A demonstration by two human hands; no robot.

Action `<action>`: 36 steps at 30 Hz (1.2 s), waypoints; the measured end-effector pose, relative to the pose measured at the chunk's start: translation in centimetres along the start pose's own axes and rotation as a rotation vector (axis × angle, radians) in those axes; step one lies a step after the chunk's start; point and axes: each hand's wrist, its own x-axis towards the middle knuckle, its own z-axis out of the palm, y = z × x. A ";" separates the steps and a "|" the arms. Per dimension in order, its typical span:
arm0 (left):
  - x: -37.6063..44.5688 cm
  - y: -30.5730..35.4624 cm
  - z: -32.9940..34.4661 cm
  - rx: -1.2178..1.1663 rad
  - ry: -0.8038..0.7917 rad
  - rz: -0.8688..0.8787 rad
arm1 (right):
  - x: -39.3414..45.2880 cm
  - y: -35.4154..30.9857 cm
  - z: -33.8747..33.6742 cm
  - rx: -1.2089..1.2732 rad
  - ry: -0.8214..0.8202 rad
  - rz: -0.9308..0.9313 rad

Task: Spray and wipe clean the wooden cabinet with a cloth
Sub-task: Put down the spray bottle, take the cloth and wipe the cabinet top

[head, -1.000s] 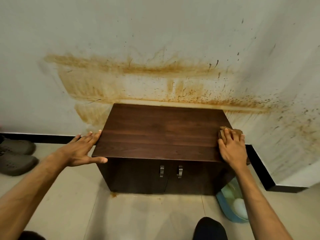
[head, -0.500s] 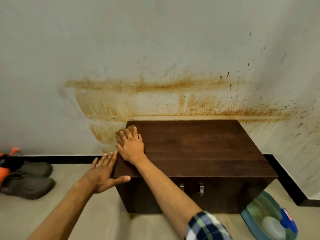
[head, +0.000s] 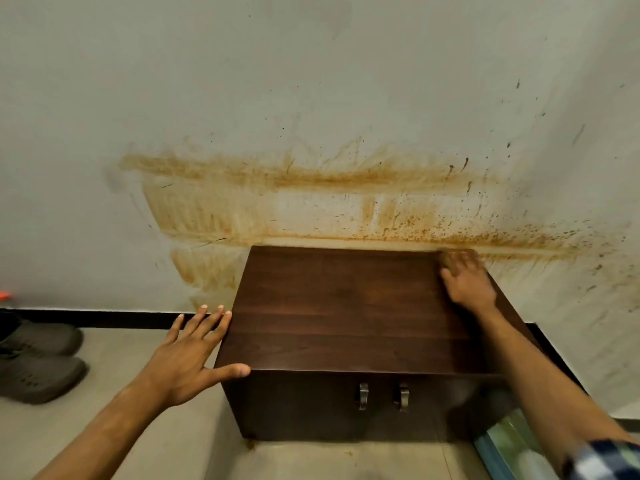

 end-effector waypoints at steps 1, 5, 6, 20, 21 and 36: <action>0.0 0.1 0.0 -0.008 -0.001 -0.010 | 1.1 2.2 0.8 -0.002 -0.011 0.083; -0.1 0.2 0.1 -0.027 -0.015 -0.028 | 5.1 1.0 4.0 0.137 -0.088 0.318; -0.3 0.2 0.1 -0.029 -0.009 -0.028 | 4.4 -2.5 3.9 0.157 -0.075 0.305; 0.4 -0.1 -0.7 0.045 -0.063 -0.056 | -4.6 -41.6 -0.5 0.293 -0.181 -0.568; 0.3 -0.2 -0.8 0.051 -0.082 -0.065 | -4.4 -40.7 -0.2 0.297 -0.177 -0.598; 0.2 -0.5 -0.1 -0.075 -0.023 -0.033 | 1.5 6.9 2.8 0.095 -0.005 0.022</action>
